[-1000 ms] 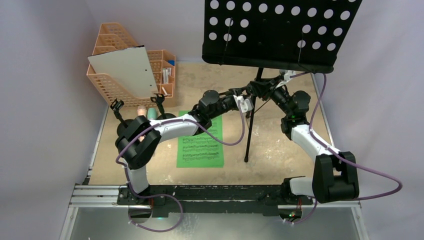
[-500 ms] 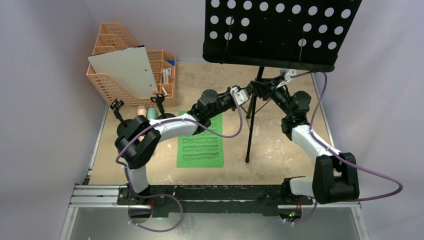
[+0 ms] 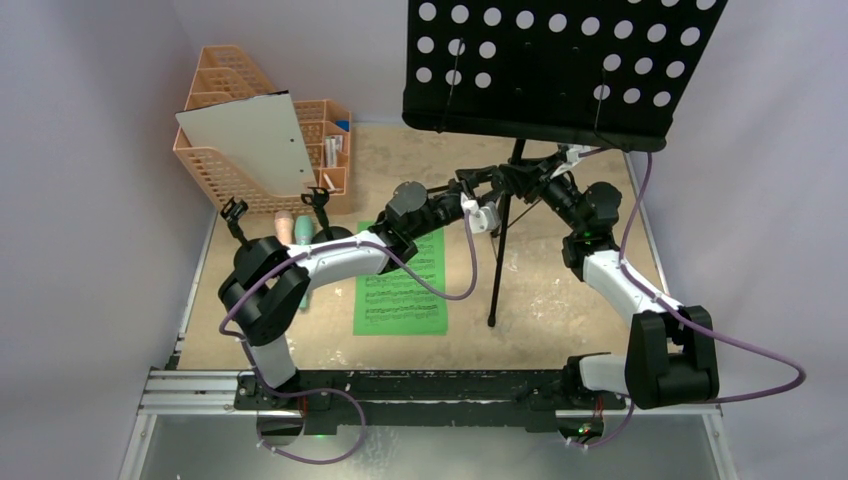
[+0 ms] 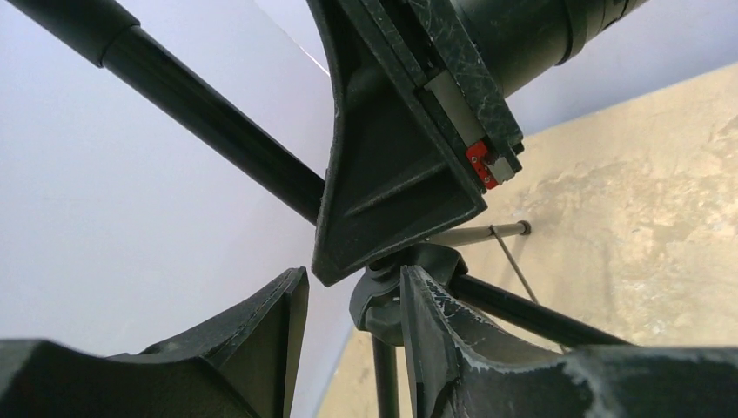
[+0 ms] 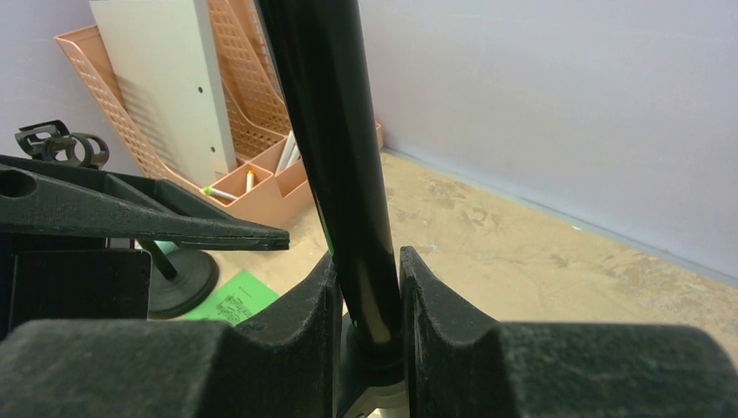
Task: Pack up the instrument practice props
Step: Unscrew the knob on the music stand.
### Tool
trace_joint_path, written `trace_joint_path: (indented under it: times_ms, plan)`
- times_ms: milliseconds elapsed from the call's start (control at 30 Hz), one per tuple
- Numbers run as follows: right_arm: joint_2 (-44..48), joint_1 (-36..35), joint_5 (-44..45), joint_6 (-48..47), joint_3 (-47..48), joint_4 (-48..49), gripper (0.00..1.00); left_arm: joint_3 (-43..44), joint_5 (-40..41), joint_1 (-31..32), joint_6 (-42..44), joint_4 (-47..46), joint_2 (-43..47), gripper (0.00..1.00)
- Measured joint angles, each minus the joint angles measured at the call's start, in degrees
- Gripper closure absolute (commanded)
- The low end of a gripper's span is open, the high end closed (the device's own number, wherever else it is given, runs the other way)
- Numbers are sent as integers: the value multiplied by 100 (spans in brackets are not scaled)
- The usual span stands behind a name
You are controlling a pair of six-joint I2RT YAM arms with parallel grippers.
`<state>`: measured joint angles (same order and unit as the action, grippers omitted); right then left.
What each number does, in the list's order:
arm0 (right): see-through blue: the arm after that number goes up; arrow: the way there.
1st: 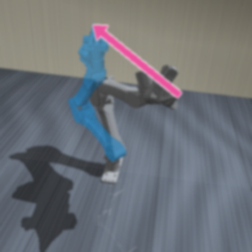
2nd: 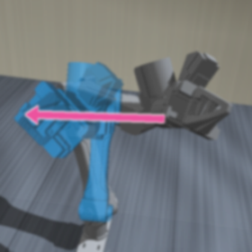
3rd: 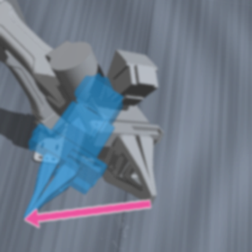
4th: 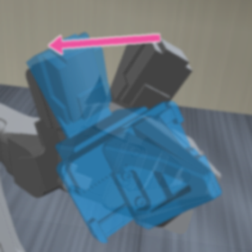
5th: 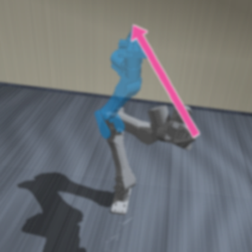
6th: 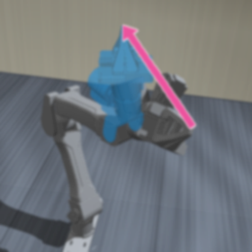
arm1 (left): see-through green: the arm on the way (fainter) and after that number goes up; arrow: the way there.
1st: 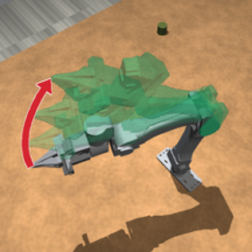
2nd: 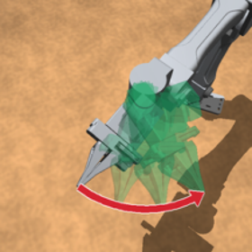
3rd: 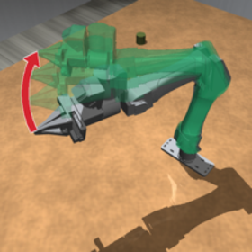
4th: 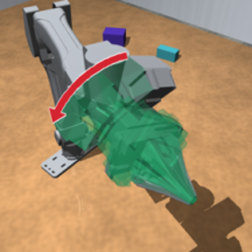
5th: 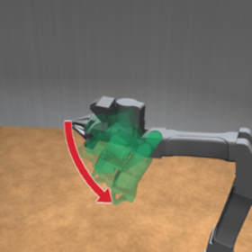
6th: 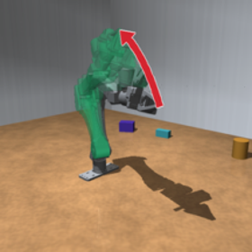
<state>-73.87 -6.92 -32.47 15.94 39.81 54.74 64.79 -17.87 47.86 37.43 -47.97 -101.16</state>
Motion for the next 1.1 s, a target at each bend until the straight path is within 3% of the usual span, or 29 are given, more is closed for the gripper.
trace_joint_path:
  times_ms: [433,1000,1100]
  plan:
    - [0,0,-13,-15,0,-2,100,2,-170,2,1611,1047,11,53]
    - [0,0,-20,-15,0,-2,100,411,-55,20,2415,1362,-199,57]
    - [0,0,-22,-15,0,0,100,461,-22,24,2481,1392,-260,62]
